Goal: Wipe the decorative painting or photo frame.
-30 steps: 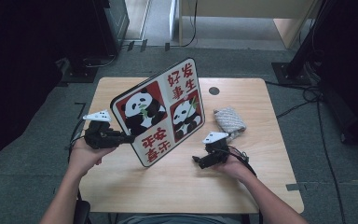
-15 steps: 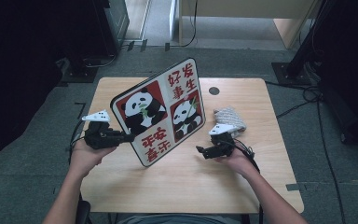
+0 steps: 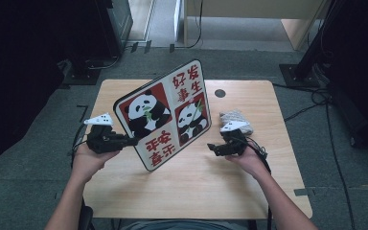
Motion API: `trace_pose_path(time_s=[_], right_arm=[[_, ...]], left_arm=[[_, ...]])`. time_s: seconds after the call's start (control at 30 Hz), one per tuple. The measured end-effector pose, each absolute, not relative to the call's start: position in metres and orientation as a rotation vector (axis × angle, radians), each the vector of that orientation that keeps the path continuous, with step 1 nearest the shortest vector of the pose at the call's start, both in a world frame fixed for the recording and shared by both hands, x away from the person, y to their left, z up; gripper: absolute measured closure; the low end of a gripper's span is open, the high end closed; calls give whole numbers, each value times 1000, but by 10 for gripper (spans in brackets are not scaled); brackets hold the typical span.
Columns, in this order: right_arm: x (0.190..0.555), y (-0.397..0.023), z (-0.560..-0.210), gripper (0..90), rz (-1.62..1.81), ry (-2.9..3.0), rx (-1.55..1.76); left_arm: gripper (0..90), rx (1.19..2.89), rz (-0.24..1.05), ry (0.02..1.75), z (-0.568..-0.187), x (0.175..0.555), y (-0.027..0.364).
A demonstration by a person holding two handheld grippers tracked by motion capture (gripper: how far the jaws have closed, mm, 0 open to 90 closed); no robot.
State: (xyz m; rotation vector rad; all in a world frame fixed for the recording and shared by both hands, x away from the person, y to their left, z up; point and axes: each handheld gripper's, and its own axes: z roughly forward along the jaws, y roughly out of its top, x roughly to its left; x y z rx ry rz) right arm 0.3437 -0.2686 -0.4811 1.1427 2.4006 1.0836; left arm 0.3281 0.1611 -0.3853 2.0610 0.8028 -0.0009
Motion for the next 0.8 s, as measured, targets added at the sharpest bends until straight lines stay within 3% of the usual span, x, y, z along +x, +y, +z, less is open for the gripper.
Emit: trace_pose_path(time_s=[0.4,0.8], right_arm=[[353,-289,-474,257,1087,2354,1223],[364,-304,-474,290,1068,2353,1271]], left_arm=[[696,2043,-21,799,-384,331,158],[750,2021,-19,800,-381,336,155]])
